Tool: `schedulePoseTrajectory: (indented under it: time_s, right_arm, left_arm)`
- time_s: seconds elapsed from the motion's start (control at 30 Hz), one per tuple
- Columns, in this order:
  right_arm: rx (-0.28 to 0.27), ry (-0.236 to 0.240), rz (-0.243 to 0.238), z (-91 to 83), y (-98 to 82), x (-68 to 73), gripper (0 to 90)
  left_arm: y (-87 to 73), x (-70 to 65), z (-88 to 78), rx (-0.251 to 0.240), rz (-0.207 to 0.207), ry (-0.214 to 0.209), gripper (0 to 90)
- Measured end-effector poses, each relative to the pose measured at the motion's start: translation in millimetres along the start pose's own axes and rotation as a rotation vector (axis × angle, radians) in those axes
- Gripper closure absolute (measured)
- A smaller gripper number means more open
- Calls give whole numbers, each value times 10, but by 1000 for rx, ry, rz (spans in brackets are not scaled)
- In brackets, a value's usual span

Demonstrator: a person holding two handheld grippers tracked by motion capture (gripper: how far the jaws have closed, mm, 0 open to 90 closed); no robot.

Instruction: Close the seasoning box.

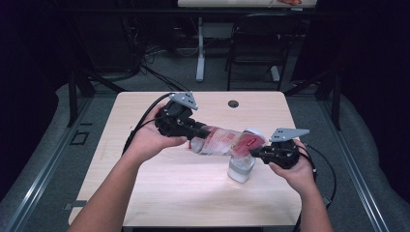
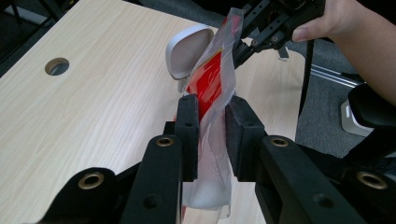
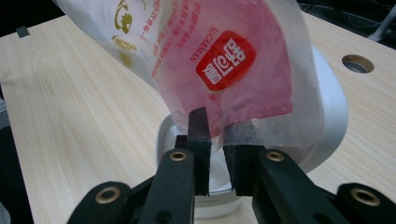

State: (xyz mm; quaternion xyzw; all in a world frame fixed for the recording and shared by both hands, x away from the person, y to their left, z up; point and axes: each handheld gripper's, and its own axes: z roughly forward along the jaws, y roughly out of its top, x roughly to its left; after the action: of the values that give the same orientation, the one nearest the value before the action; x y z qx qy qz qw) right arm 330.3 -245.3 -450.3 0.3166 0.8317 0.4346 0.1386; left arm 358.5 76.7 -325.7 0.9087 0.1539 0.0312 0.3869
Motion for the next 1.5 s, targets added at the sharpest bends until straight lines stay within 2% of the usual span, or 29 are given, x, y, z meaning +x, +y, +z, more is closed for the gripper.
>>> schedulePoseTrajectory:
  time_s: [1.07,1.5]
  right_arm:
    - [14,-19,12,-24,-47,-46,811]
    - [15,-10,10,-11,-38,-32,811]
  left_arm:
    - [52,-10,95,7,-5,-9,748]
    - [89,-36,61,3,6,-10,747]
